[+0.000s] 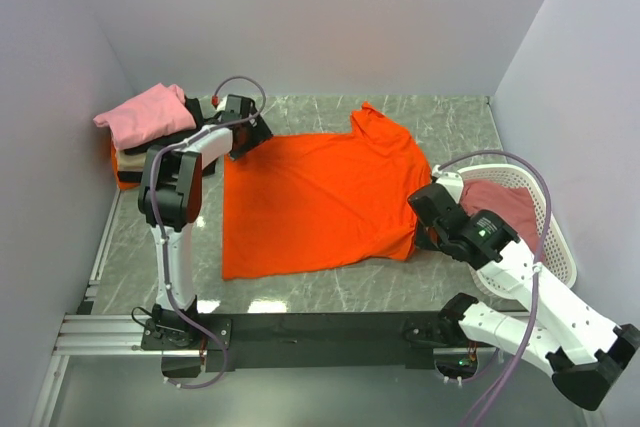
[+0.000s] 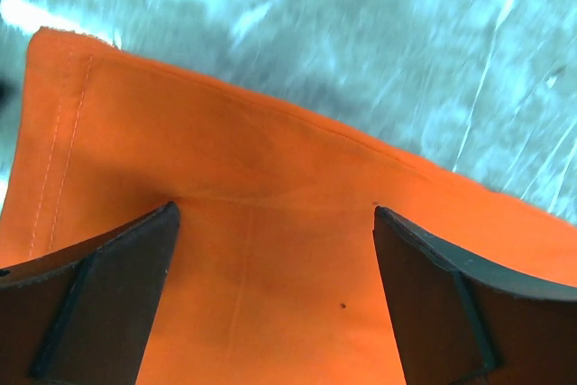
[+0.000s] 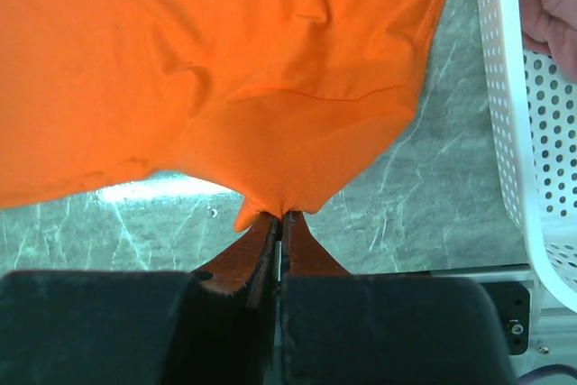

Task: Fold and stack the t-shirts
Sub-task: Flatten the tshirt out, then fold the tshirt

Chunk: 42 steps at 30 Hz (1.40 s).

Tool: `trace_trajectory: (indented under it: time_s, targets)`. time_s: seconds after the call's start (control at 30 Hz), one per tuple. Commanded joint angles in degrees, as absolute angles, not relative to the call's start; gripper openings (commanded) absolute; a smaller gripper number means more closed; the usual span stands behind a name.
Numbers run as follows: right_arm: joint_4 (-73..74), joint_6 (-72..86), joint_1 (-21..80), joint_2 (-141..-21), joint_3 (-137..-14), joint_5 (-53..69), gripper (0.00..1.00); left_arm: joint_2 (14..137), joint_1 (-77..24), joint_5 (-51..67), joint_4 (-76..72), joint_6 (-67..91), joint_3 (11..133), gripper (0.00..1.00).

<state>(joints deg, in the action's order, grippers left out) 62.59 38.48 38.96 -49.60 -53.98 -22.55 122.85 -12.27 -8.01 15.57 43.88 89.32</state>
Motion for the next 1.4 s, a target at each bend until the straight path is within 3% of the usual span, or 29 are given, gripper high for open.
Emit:
trace_trajectory:
  time_s: [0.0,0.33,0.47,0.57,0.9,1.07,1.37]
  targets:
    - [60.29,38.76,38.76,-50.36,-55.63,-23.03,0.00,128.05,-11.25,-7.65,20.30,41.92,92.18,0.96]
    - [59.33,38.76,38.67,-53.08,-56.25,-22.68,0.00,135.18,-9.23,-8.09,23.82,39.03,104.50,0.96]
    - [58.80,38.41,38.67,-53.35,-56.25,-22.15,0.00,126.17,-10.37,-10.44,21.11,37.71,101.79,0.97]
    - [57.93,38.15,38.76,-53.17,-55.64,-21.54,0.00,113.97,-13.00,-15.10,19.08,37.61,93.28,0.98]
    - [54.84,36.39,38.76,-52.74,-54.14,-19.60,0.00,79.21,-18.81,-25.66,21.70,51.75,45.58,0.97]
    - [53.70,35.51,38.58,-50.89,-52.39,-19.69,0.00,66.57,-19.78,-29.62,29.96,60.27,37.10,0.94]
    - [51.15,34.98,38.58,-49.92,-49.40,-18.11,0.00,56.52,-20.13,-27.96,37.53,67.85,31.83,0.84]
